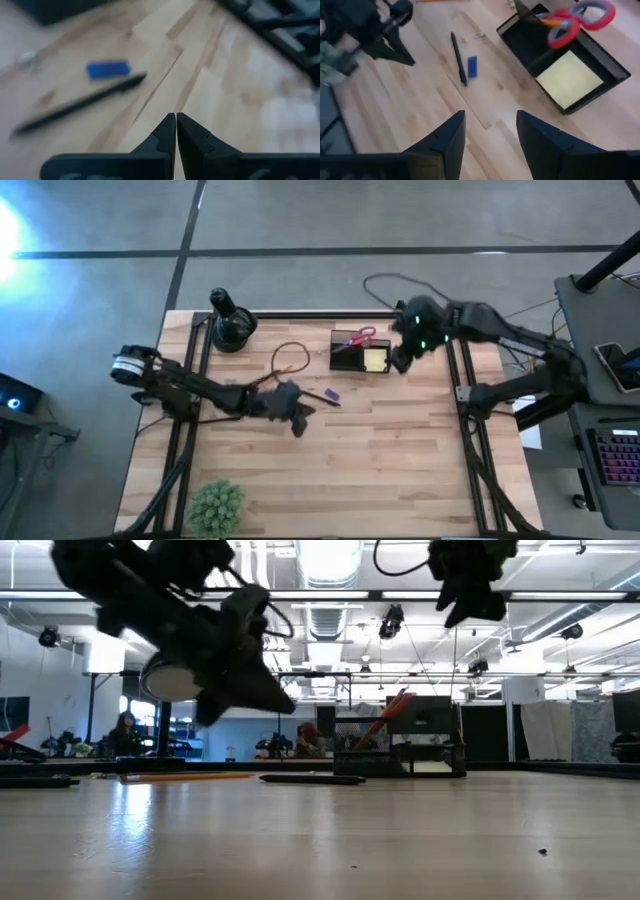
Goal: Pick and place office supplies into organizer
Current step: Put the right black pen into the desk organizer
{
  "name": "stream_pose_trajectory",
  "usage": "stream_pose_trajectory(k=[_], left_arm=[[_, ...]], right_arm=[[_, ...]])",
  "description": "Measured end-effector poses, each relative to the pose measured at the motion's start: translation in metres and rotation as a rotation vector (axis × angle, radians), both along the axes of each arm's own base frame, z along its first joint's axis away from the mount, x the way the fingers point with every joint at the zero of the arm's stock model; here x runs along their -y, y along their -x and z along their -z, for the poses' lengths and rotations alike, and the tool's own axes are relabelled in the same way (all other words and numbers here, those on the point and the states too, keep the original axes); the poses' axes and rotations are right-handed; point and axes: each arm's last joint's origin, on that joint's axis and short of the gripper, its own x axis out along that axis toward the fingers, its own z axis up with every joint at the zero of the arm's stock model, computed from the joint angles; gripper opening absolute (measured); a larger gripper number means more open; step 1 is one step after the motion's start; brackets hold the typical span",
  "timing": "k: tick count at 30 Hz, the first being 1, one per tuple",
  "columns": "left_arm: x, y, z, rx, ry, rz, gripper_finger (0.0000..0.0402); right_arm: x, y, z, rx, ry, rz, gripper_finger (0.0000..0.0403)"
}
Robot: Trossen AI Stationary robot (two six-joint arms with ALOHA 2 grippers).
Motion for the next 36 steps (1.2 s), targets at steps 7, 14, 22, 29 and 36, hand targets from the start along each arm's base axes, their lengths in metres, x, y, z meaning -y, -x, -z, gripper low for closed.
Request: stream_pose_trajectory(k=[7, 14, 22, 29, 36], left_arm=[[-0.040, -0.014, -0.016, -0.015, -0.338, 0.297, 0.0001], [-0.057, -0.021, -0.015, -0.289, -0.431, 0.471, 0.0057], [-0.065, -0.037, -0.011, -0.315, -0.524, 0.517, 0.0126], [-0.082, -0.051, 0.005, -0.342, -0.495, 0.569, 0.0129], [-0.084, -0.066, 0.017, -0.374, -0.496, 0.641, 0.0129]], right_arm=[[-0.055, 0.017, 0.031, -0.122, 0.075, -0.068, 0.0161], [-0.084, 0.044, 0.045, -0.132, -0.004, 0.006, 0.0194], [-0.095, 0.063, 0.066, -0.181, 0.007, 0.071, 0.0229], [-0.096, 0.063, 0.074, -0.211, 0.009, 0.080, 0.0231], [-0.096, 0.065, 0.074, -0.214, 0.016, 0.072, 0.0232]])
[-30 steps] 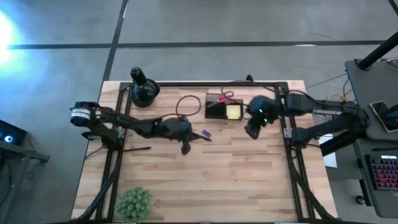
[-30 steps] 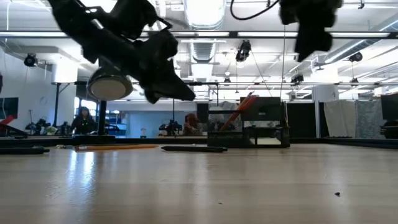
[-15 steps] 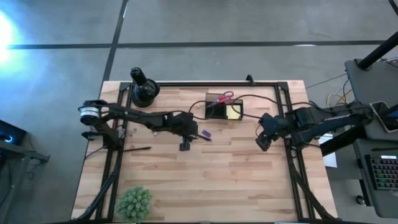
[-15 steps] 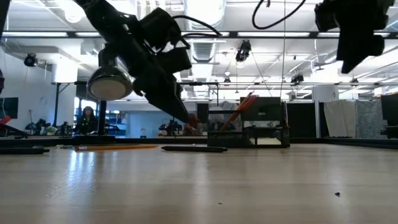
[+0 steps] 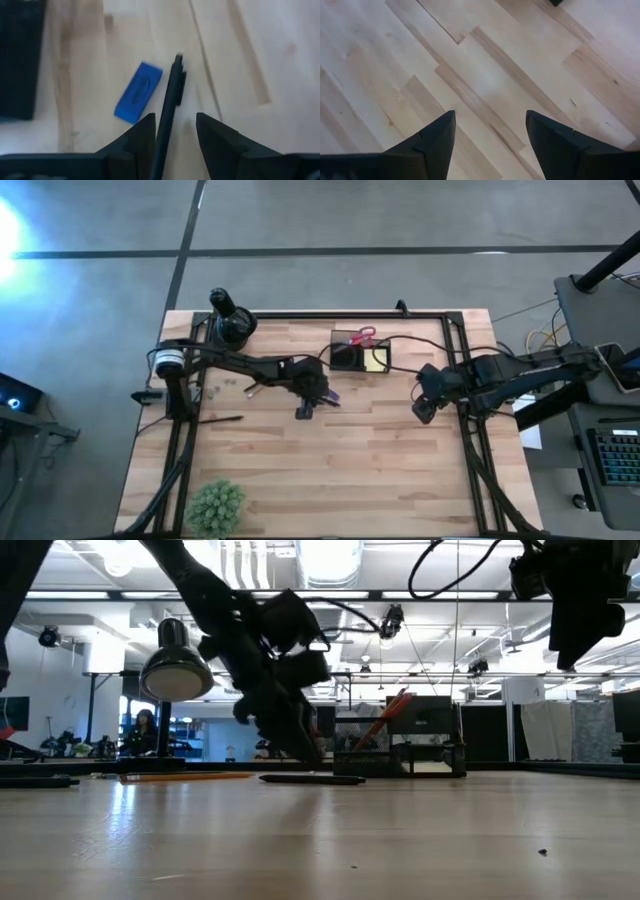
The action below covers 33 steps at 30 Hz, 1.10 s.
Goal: Pick and place office supplies into organizer
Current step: Put the right black pen into the desk organizer
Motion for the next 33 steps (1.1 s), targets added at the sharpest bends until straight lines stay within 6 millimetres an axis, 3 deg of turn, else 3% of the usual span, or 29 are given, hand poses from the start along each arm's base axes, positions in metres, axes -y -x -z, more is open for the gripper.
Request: stream_pose_trajectory(k=[9, 18, 24, 29, 33], left_arm=[[-0.002, -0.003, 0.016, -0.086, 0.018, -0.008, 0.0121], [-0.002, 0.003, 0.017, -0.154, -0.029, -0.009, 0.0024], [-0.002, 0.004, 0.016, -0.157, -0.031, -0.013, 0.0012], [0.002, 0.002, 0.000, -0.142, -0.058, -0.035, 0.0010], [0.003, -0.003, -0.040, 0.002, -0.060, -0.080, 0.0008]], right_arm=[[0.000, 0.001, 0.000, -0.009, 0.009, -0.014, 0.0232], [0.001, 0.000, 0.001, -0.009, 0.032, -0.028, 0.0226], [0.001, 0.000, 0.001, -0.006, 0.041, -0.020, 0.0226], [0.001, -0.001, 0.000, 0.006, 0.048, -0.011, 0.0226], [0.002, -0.001, -0.001, 0.020, 0.066, 0.023, 0.0226]])
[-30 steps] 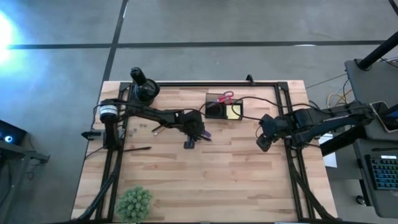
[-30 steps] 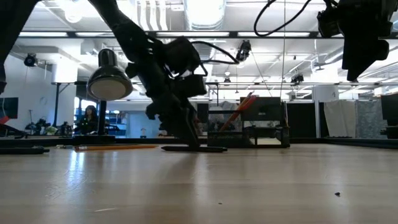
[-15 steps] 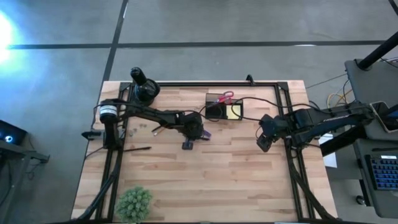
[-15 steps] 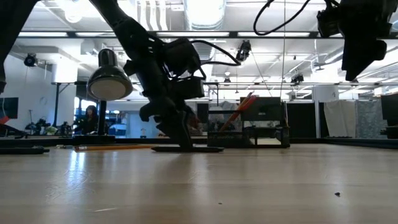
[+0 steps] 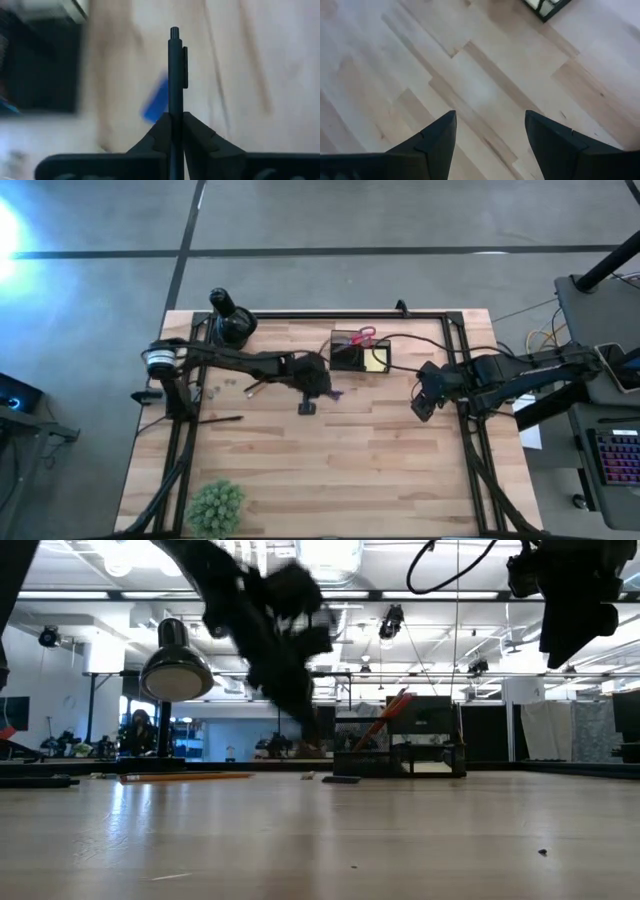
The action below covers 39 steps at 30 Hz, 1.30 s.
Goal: Pick and place office supplies into organizer
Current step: Put the right black pen into the desk organizer
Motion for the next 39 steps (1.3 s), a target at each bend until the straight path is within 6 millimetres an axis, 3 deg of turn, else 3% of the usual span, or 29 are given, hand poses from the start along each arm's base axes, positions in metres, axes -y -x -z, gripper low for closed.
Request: stream_pose_trajectory(k=[8, 11, 19, 23, 30, 39], left_arm=[[-0.009, -0.001, -0.073, 0.436, -0.044, -0.149, 0.0008], [-0.029, -0.010, -0.079, 0.609, -0.039, -0.232, 0.0008], [-0.097, -0.033, -0.046, 0.784, -0.025, -0.377, 0.0007], [-0.117, -0.043, -0.033, 0.819, -0.047, -0.389, 0.0007], [-0.129, -0.060, -0.007, 0.798, -0.030, -0.391, 0.0007], [-0.128, -0.057, 0.011, 0.748, -0.034, -0.420, 0.0011]], right_arm=[[0.005, -0.001, -0.009, 0.164, 0.065, 0.181, 0.0226], [0.009, 0.001, -0.015, 0.267, 0.107, 0.313, 0.0226], [0.014, 0.003, -0.026, 0.423, 0.188, 0.456, 0.0226], [0.013, 0.002, -0.025, 0.415, 0.183, 0.451, 0.0226], [0.013, 0.001, -0.023, 0.401, 0.177, 0.443, 0.0226], [0.013, 0.002, -0.022, 0.377, 0.177, 0.427, 0.0226]])
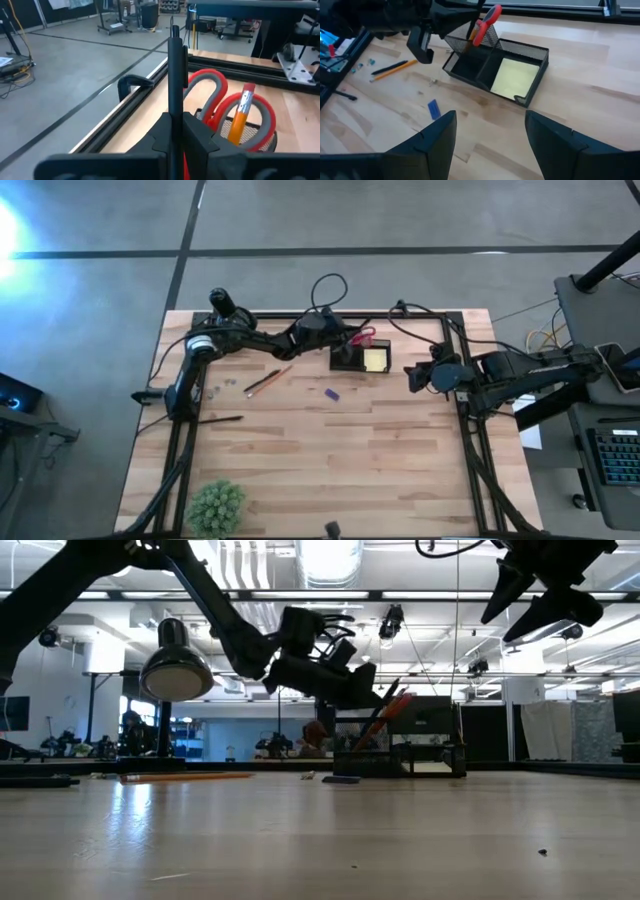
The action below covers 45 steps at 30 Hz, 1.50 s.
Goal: Pick and place office supplies into organizer
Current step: Put the right black pen into the desk organizer, then put the top black pen into the desk organizer
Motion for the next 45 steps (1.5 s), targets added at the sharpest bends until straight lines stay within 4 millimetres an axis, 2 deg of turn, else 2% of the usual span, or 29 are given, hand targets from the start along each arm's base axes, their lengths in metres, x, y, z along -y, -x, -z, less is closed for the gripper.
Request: stream_pose_trajectory(k=[7, 15, 18, 24, 29, 32, 37, 40, 42, 45], left_arm=[[0.008, 0.001, 0.004, -0.034, 0.010, 0.015, 0.0014], [0.022, 0.009, -0.018, -0.134, 0.070, -0.020, 0.0020], [0.023, 0.014, -0.024, -0.154, 0.104, -0.032, 0.0039], [0.030, 0.015, -0.017, -0.164, 0.208, -0.043, 0.0098], [0.040, 0.011, -0.016, -0.167, 0.204, -0.039, 0.0137], [0.052, 0.014, -0.030, -0.183, 0.206, -0.016, 0.0151], [0.085, 0.035, -0.079, -0.225, 0.170, 0.021, 0.0155], [0.102, 0.059, -0.099, -0.325, 0.165, -0.094, 0.0155], [0.110, 0.081, -0.106, -0.409, 0.234, -0.190, 0.0155], [0.116, 0.110, -0.101, -0.558, 0.433, -0.329, 0.0155]], right_arm=[[0.000, 0.003, 0.002, -0.035, 0.002, 0.005, 0.0226], [0.001, 0.003, 0.002, -0.037, 0.003, 0.006, 0.0226], [0.001, 0.003, 0.002, -0.036, 0.007, 0.009, 0.0226], [0.001, 0.003, 0.002, -0.038, 0.012, 0.007, 0.0226], [0.001, 0.003, 0.002, -0.039, 0.013, 0.005, 0.0226], [0.001, 0.003, 0.002, -0.039, 0.004, -0.002, 0.0226], [0.000, 0.003, 0.003, -0.054, 0.009, -0.027, 0.0226], [0.000, 0.003, 0.003, -0.056, 0.011, -0.028, 0.0226], [0.000, 0.003, 0.003, -0.057, 0.011, -0.028, 0.0226], [0.001, 0.003, 0.003, -0.057, 0.011, -0.024, 0.0226]])
